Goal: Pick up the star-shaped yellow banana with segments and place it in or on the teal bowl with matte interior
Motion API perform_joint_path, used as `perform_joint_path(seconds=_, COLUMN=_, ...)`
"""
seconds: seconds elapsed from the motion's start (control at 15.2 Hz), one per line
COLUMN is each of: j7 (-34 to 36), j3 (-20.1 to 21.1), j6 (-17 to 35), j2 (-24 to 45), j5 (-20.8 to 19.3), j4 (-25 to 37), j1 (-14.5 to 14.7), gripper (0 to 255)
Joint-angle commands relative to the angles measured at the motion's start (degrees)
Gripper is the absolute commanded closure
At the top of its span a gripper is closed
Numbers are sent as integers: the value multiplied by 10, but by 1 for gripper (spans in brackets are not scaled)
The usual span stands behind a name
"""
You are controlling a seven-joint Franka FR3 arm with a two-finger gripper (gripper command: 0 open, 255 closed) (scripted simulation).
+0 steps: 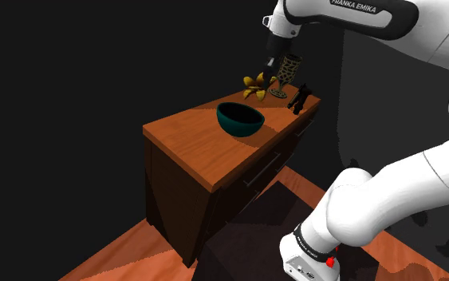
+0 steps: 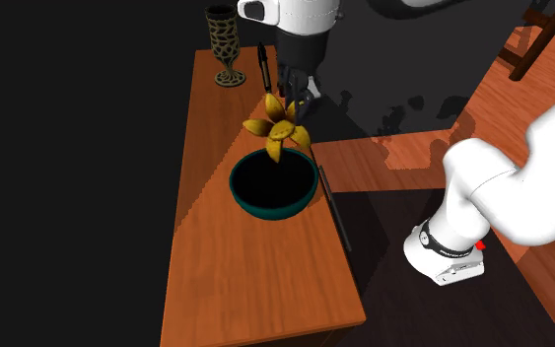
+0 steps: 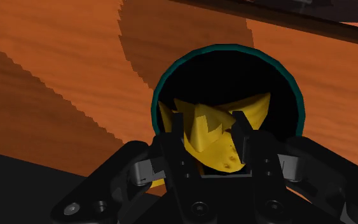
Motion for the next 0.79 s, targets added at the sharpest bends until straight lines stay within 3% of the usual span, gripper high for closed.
perform_joint_path(seconds=0.0, j7=24, j3=16, j6=-3, j2=17, j5=10, j4=16, j1=10, gripper=255)
perform_joint_path(seconds=0.73, j7=49, j3=23, j6=70, j2=12, j5=10, j4=-65, j1=14, gripper=255)
